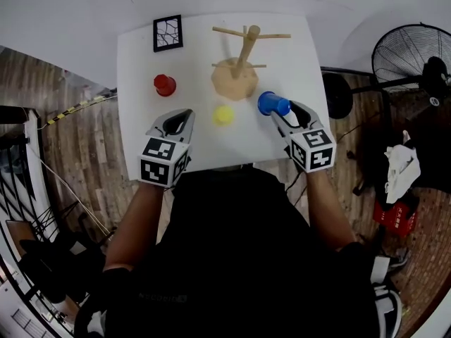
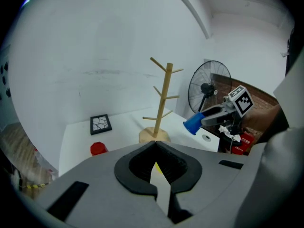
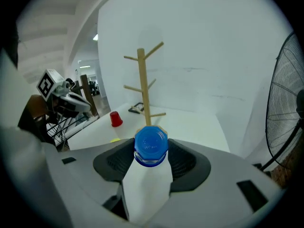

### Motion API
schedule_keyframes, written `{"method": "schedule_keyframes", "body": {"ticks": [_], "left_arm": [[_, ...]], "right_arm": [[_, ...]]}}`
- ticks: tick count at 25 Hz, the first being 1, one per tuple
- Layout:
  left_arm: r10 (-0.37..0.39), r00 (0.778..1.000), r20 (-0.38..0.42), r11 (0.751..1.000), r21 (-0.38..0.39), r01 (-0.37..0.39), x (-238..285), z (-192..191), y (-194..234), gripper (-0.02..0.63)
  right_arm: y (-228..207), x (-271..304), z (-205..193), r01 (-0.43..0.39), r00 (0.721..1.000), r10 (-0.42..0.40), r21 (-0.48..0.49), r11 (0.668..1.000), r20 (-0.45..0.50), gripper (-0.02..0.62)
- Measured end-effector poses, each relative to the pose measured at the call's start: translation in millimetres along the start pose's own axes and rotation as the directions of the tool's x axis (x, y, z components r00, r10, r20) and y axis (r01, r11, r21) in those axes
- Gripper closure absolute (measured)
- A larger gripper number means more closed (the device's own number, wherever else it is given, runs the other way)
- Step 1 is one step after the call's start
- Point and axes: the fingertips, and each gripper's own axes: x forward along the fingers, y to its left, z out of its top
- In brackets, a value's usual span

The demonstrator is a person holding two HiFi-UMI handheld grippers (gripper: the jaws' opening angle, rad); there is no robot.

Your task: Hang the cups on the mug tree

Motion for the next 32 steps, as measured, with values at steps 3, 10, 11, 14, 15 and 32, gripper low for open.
{"method": "schedule_keyframes", "body": {"ticks": [3,10,11,14,15,32], "left_arm": [[-0.002,1.000,0.000,1.000,-0.001,0.002,0,-1,-2,0.591],[-0.009,1.000,0.001,1.000,0.002,0.009,0,-1,-8,0.591],[-0.006,1.000,0.004,1.000,-0.001,0.006,0,0,-8,0.591],[0.004,1.000,0.013,1.000,-0.007,-0.004,-1,4,-5,0.591],[0.007,1.000,0.016,1.000,-0.007,-0.007,-2,5,-4,0.591],[0.060,0.998,0.029,0.997,-0.055,-0.058,-20,-4,12,0.591]], "right_arm": [[10,-11,34,-0.019,0.994,0.022,-0.028,0.999,0.108,0.374],[28,-40,93,-0.033,0.961,0.050,-0.067,0.997,0.271,0.374],[30,-43,99,-0.031,0.957,0.053,-0.081,0.996,0.284,0.374],[40,-46,114,-0.026,0.951,0.066,-0.135,0.991,0.304,0.374],[44,-45,117,-0.024,0.949,0.071,-0.152,0.988,0.306,0.376],[62,7,123,0.117,0.973,-0.033,-0.362,0.925,0.229,0.374]]}}
